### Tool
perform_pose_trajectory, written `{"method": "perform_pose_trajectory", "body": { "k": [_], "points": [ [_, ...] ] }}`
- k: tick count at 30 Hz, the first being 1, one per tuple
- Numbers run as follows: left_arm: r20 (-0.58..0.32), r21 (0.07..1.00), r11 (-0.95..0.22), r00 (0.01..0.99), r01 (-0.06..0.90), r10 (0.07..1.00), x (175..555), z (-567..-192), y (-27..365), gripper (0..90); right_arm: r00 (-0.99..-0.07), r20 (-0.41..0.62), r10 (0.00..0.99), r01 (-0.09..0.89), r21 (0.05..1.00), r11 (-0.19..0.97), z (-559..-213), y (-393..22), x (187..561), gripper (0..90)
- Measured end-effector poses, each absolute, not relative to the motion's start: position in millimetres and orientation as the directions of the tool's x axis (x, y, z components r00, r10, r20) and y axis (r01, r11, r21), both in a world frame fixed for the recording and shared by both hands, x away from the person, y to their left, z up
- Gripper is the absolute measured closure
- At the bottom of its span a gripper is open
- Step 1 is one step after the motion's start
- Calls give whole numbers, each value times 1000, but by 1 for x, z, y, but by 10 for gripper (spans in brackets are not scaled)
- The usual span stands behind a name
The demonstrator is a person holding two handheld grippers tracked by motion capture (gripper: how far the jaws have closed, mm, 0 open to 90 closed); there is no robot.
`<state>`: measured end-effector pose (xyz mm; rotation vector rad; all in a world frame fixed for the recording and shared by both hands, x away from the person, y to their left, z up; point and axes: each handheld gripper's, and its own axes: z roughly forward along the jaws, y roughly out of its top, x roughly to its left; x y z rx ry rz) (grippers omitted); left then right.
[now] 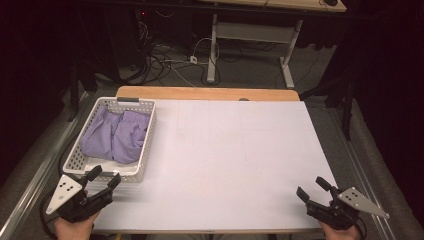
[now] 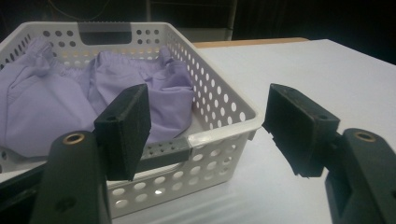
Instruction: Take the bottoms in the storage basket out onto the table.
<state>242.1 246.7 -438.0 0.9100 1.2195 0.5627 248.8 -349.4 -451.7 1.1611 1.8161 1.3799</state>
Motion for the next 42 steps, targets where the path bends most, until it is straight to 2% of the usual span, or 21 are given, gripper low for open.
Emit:
{"method": "perform_pose_trajectory", "body": {
  "k": [23, 42],
  "points": [
    [-544, 831, 547, 360, 103, 758, 251, -419, 233, 306, -455, 57, 889, 291, 953, 88, -452, -348, 248, 204],
    [-542, 833, 541, 378, 118, 751, 264, -409, 225, 306, -460, 54, 886, 293, 952, 94, -452, -347, 249, 204]
  ]
}}
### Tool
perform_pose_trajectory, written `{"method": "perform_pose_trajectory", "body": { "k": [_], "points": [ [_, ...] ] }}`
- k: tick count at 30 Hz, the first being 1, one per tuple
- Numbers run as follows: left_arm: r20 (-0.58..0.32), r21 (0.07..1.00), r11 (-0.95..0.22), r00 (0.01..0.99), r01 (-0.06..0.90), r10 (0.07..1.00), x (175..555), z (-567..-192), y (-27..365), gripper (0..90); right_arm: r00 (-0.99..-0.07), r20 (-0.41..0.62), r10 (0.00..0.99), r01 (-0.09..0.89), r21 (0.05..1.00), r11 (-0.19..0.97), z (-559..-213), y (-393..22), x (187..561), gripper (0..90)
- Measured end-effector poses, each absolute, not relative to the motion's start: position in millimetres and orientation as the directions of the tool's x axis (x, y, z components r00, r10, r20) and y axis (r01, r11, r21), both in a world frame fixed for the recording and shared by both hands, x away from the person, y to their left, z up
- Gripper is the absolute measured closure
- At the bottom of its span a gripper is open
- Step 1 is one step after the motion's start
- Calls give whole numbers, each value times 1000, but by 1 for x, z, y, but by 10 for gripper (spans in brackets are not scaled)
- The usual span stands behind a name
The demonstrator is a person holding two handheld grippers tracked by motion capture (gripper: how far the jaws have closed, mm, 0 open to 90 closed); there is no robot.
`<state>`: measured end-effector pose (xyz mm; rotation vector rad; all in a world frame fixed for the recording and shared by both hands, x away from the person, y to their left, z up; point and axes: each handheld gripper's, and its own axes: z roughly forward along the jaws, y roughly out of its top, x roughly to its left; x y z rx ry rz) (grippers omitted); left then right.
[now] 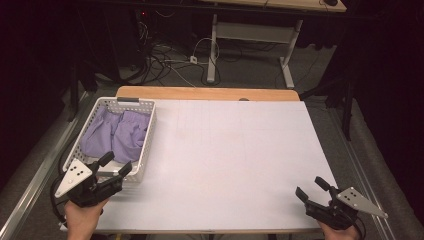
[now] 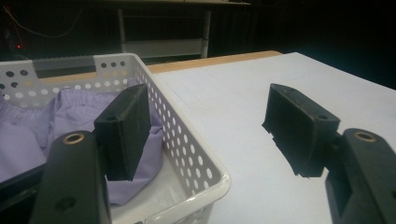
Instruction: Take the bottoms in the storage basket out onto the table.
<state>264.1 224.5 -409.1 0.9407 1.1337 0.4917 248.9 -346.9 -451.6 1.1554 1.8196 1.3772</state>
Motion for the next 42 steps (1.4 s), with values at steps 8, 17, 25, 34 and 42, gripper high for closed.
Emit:
{"method": "perform_pose_trajectory", "body": {
  "k": [8, 17, 25, 34, 42],
  "points": [
    [-543, 832, 538, 389, 132, 744, 271, -405, 217, 306, -462, 51, 886, 292, 951, 97, -452, -347, 249, 204],
    [-539, 837, 526, 402, 153, 740, 280, -402, 207, 306, -460, 58, 886, 295, 951, 91, -452, -347, 248, 204],
    [-542, 836, 524, 401, 164, 739, 285, -400, 202, 306, -460, 58, 886, 296, 951, 91, -452, -347, 248, 204],
    [-541, 837, 518, 403, 175, 738, 291, -396, 198, 306, -461, 59, 886, 296, 951, 91, -452, -347, 248, 203],
    [-509, 858, 484, 401, 170, 762, 297, -394, 192, 306, -465, 56, 884, 300, 949, 98, -452, -347, 249, 204]
  ]
}}
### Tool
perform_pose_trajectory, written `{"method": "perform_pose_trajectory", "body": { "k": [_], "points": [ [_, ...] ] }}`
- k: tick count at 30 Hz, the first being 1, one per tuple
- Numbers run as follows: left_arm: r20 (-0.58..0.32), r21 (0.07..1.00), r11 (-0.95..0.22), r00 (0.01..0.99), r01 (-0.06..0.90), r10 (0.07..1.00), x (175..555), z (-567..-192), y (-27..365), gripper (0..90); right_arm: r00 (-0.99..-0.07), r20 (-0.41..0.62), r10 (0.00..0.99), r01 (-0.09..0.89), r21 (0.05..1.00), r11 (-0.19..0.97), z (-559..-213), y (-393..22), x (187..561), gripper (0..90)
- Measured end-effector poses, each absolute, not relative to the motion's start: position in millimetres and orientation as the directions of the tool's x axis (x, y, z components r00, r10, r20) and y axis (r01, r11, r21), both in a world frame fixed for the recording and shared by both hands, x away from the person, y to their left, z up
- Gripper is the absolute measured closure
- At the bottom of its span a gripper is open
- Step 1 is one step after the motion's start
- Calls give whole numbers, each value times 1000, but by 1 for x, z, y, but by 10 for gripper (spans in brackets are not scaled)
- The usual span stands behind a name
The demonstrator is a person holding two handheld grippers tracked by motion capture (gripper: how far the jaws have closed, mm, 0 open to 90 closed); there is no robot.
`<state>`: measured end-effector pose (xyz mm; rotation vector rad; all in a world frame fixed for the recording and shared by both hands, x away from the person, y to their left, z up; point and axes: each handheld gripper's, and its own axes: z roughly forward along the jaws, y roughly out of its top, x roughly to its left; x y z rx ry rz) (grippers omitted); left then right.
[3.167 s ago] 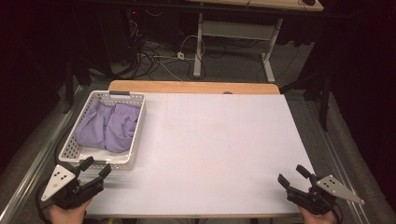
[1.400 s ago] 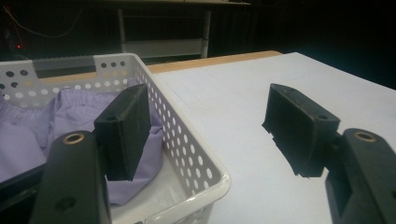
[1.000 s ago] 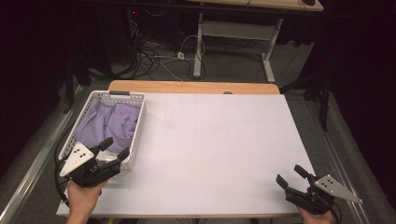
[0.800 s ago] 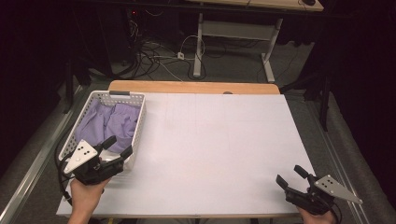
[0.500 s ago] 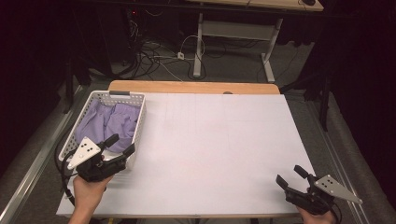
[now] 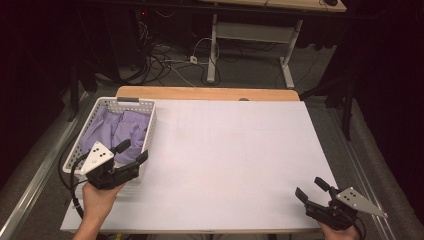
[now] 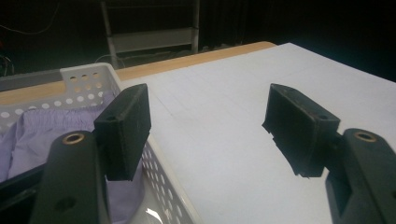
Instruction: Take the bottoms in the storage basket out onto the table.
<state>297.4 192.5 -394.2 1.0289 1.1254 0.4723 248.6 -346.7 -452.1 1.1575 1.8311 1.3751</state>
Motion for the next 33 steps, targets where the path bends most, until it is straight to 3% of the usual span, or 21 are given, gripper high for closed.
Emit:
{"method": "perform_pose_trajectory", "body": {
  "k": [33],
  "points": [
    [-501, 865, 452, 365, 217, 785, 335, -375, 185, 305, -466, 59, 883, 301, 949, 95, -452, -347, 249, 203]
  ]
}}
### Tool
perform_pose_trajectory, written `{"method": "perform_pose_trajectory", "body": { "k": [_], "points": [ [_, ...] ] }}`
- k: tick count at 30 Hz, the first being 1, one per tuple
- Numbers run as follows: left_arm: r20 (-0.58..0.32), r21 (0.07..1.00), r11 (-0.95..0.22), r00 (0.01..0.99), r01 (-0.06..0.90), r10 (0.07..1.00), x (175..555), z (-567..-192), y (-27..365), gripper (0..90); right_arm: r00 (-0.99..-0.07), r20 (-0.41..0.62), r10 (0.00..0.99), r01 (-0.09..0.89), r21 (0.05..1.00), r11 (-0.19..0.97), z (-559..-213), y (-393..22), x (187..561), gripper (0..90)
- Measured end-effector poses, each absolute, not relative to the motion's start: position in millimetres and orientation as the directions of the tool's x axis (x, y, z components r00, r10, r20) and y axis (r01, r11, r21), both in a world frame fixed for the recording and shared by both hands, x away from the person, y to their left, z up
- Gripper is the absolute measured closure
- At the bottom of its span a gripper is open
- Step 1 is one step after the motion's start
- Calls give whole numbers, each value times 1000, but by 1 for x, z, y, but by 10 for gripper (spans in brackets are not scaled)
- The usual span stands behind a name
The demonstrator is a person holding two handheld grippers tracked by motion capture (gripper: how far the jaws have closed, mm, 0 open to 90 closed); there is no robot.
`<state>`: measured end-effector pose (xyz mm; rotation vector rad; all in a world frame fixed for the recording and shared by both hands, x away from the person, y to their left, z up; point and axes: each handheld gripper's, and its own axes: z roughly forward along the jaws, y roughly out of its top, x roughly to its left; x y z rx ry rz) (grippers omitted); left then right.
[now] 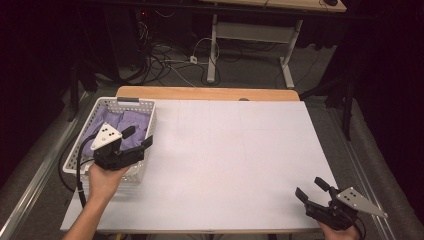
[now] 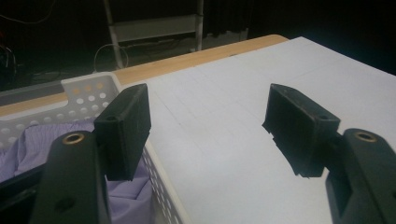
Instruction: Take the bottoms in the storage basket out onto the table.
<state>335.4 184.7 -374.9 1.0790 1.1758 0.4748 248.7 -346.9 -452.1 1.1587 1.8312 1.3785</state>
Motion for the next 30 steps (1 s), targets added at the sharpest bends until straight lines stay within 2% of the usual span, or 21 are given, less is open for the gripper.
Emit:
{"method": "perform_pose_trajectory", "body": {
  "k": [13, 30],
  "points": [
    [-491, 870, 432, 338, 237, 803, 353, -370, 185, 293, -463, 65, 884, 307, 947, 91, -452, -347, 249, 203],
    [-472, 873, 413, 236, 259, 850, 380, -373, 199, 292, -467, 62, 882, 305, 948, 95, -452, -347, 249, 201]
  ]
}}
